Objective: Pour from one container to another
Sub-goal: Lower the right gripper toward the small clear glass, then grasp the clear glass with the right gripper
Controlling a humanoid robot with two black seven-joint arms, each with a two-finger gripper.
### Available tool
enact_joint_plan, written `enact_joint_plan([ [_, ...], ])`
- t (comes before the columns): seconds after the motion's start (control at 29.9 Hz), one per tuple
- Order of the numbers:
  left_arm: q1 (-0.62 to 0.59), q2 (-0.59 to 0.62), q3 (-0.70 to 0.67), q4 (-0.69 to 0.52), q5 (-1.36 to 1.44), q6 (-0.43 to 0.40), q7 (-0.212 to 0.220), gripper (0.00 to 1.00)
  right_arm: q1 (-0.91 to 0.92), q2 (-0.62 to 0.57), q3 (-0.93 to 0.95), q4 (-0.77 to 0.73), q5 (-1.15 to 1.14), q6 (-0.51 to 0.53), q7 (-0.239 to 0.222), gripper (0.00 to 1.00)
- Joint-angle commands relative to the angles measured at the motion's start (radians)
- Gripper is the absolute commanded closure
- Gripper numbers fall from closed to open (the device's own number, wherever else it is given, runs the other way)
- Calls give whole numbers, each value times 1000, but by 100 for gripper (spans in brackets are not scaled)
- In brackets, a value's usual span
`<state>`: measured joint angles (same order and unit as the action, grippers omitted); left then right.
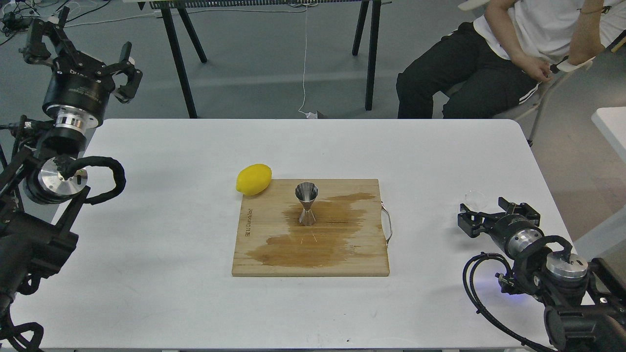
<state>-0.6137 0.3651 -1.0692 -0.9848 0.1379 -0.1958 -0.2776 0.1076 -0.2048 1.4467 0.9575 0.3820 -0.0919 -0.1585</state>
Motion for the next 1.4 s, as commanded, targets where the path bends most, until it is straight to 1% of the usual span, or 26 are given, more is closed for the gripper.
enact_joint_plan([
  [0.0,-1,-2,0,0,0,1,0,0,33,19,0,-55,1,3,-4,13],
  [0.27,-1,-2,0,0,0,-1,-2,0,43,35,0,-72,0,4,-3,18],
  [0.47,-1,0,0,0,0,1,-2,0,67,39,0,-117,0,4,-3,24],
  [0.54,-1,0,0,0,0,1,-2,0,69,39,0,-120,1,4,-3,29],
  [0.67,-3,0,0,0,0,1,0,0,69,48,0,-120,1,9,-4,45],
  [0.8,-4,0,0,0,0,1,-2,0,69,50,0,-117,1,11,-6,55],
  [0.9,-4,0,0,0,0,1,0,0,66,48,0,-103,3,21,-7,59],
  [0.97,-4,-2,0,0,0,1,-2,0,58,48,-2,-77,3,27,-7,62],
  [1.1,-6,2,0,0,2,1,0,0,49,33,-43,26,0,15,-7,67],
  [1.2,-8,5,0,0,2,1,0,0,50,-20,-92,125,-2,9,-7,67],
  [1.37,-9,6,0,0,0,7,0,0,99,-77,-239,297,-54,-43,-3,67],
])
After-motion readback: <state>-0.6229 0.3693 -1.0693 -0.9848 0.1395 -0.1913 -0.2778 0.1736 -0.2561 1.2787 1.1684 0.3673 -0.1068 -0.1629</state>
